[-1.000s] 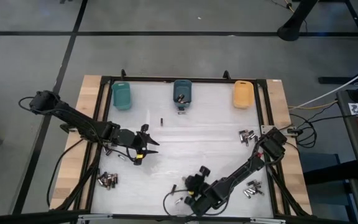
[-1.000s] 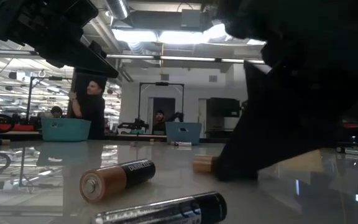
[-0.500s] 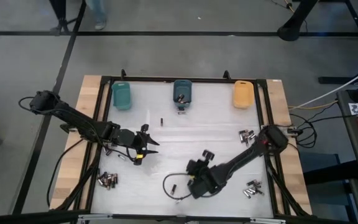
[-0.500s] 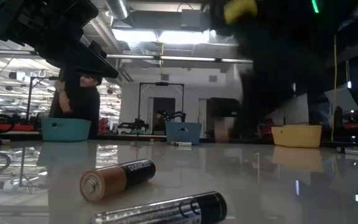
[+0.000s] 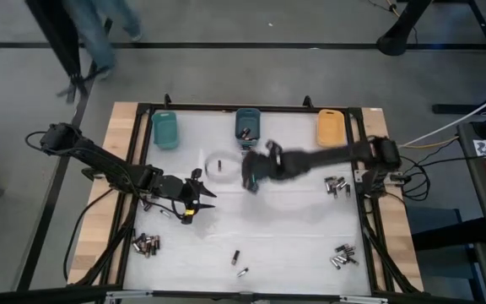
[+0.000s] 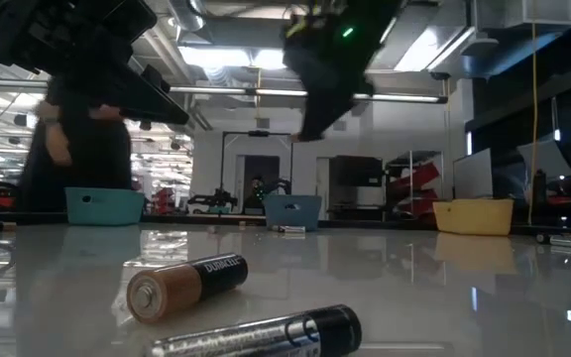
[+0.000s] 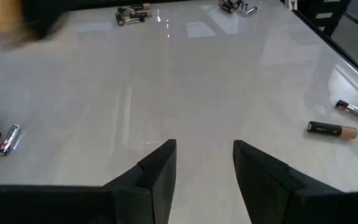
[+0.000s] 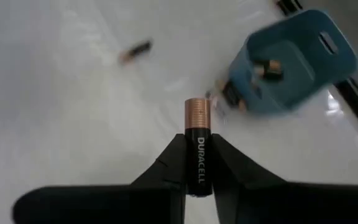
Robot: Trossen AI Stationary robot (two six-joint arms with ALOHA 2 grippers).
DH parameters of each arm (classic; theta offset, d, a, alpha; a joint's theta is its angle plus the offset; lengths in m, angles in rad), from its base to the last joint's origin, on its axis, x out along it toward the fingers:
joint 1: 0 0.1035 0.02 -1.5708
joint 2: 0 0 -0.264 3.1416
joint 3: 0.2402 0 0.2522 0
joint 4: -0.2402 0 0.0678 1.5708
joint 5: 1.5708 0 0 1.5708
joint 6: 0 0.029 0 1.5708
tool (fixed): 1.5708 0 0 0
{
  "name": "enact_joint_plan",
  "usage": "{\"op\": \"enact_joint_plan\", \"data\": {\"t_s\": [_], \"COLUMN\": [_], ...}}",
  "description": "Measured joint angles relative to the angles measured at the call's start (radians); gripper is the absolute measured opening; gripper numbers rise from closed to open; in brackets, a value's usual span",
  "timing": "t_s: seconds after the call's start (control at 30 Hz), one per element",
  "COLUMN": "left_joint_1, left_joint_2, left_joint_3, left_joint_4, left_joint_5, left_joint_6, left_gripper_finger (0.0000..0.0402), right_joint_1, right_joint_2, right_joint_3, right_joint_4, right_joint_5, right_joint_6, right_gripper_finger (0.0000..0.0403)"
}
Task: Sort batteries
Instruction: Put the brown battery into the blue bin
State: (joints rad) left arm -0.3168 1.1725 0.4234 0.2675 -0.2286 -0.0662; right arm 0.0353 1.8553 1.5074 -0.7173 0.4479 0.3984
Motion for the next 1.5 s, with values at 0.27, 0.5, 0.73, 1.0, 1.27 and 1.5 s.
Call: {"op": "enact_joint_plan", "data": {"t_s": [0.27, 0.5, 0.73, 1.0, 1.27, 1.5], "left_joint_1": [0.000, 0.003, 0.003, 0.003, 0.003, 0.003], "left_joint_2": [0.000, 0.000, 0.000, 0.000, 0.000, 0.000], "left_joint_3": [0.000, 0.000, 0.000, 0.000, 0.000, 0.000], "left_joint_4": [-0.044, -0.044, -0.047, -0.048, -0.048, -0.048], "left_joint_5": [0.000, 0.000, 0.000, -0.001, -0.001, -0.001], "left_joint_6": [0.017, 0.022, 0.021, 0.021, 0.021, 0.028], "left_gripper_finger": [0.0148, 0.0148, 0.0148, 0.0148, 0.0148, 0.0148], "right_joint_1": [-0.281, -0.388, -0.434, -0.449, -0.449, -0.428], "right_joint_2": [0.023, 0.096, 0.162, 0.176, 0.176, 0.121], "right_joint_3": [0.002, 0.002, 0.002, 0.002, 0.002, 0.002], "right_joint_4": [0.152, 0.211, 0.259, 0.256, 0.258, 0.304], "right_joint_5": [-0.226, -0.323, -0.362, -0.359, -0.354, -0.390], "right_joint_6": [-0.122, -0.126, -0.118, -0.116, -0.116, -0.162], "right_gripper_finger": [0.0041, 0.0044, 0.0046, 0.0096, 0.0126, 0.0128]}}
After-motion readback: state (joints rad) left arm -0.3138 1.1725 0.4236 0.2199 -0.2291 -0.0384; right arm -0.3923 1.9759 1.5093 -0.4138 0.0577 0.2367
